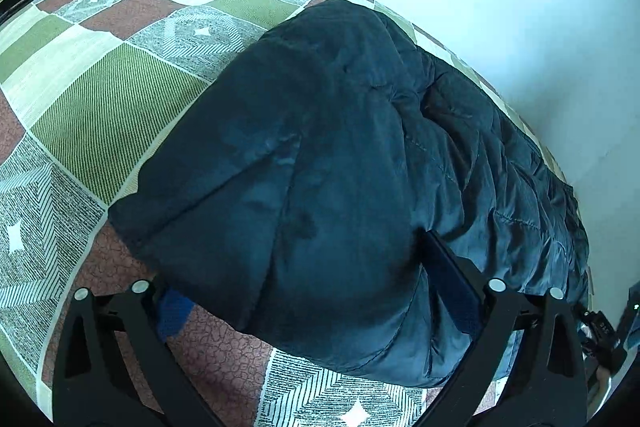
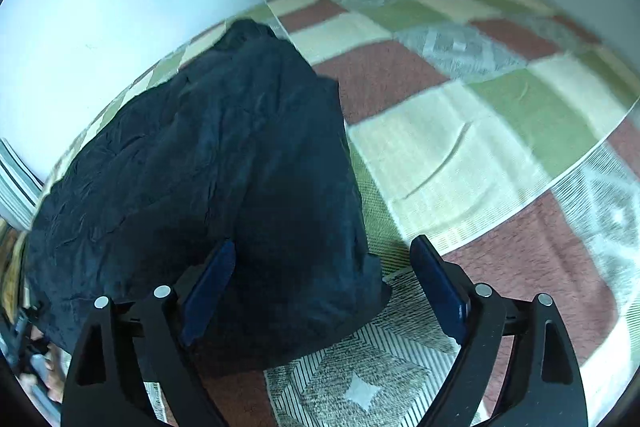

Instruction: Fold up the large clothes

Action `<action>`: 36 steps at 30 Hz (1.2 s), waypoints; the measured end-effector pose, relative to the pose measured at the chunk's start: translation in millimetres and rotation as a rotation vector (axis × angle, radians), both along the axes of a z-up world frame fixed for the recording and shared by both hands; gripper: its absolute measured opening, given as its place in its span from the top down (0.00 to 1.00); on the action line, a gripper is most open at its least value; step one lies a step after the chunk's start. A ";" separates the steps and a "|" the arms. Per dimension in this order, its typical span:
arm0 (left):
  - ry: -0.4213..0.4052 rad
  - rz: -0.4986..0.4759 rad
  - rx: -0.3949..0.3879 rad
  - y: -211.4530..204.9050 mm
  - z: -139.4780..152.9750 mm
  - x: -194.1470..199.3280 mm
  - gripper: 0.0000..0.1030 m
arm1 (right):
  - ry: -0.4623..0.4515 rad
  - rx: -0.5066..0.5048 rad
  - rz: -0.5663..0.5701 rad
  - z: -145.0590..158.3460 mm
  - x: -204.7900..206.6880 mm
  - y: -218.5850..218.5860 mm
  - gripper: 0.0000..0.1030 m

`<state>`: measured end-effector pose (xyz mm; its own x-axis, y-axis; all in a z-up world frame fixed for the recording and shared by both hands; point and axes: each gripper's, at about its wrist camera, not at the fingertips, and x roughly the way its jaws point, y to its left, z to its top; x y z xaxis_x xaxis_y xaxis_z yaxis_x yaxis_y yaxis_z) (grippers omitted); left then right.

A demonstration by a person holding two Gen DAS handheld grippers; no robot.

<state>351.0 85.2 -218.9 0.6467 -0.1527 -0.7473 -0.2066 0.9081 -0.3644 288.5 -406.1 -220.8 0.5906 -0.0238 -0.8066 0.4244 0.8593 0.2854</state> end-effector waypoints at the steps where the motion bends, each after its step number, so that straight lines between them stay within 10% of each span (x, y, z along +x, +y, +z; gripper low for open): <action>1: -0.001 0.002 0.002 0.4 0.0 1.3 0.10 | -0.006 0.027 -0.004 -2.9 -0.3 -2.0 0.15; 3: -0.006 -0.002 0.001 -0.1 0.4 1.8 0.22 | -0.013 0.042 0.000 -5.2 0.4 -1.8 0.17; 7: -0.028 -0.030 -0.001 -8.0 4.3 0.3 0.51 | -0.039 0.060 0.050 -1.7 3.0 10.3 0.58; 13: -0.086 -0.028 -0.017 -6.1 22.0 -11.1 0.78 | -0.084 0.052 0.083 10.7 -4.9 21.2 0.75; 36: -0.062 0.048 0.060 25.8 62.5 -200.3 0.84 | -0.097 0.108 0.257 29.9 -159.5 111.2 0.77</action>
<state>150.7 111.0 -156.3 0.6975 -0.0767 -0.7124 -0.2287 0.9184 -0.3228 129.0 -294.8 -191.0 0.6403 0.2195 -0.7361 0.1629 0.8977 0.4093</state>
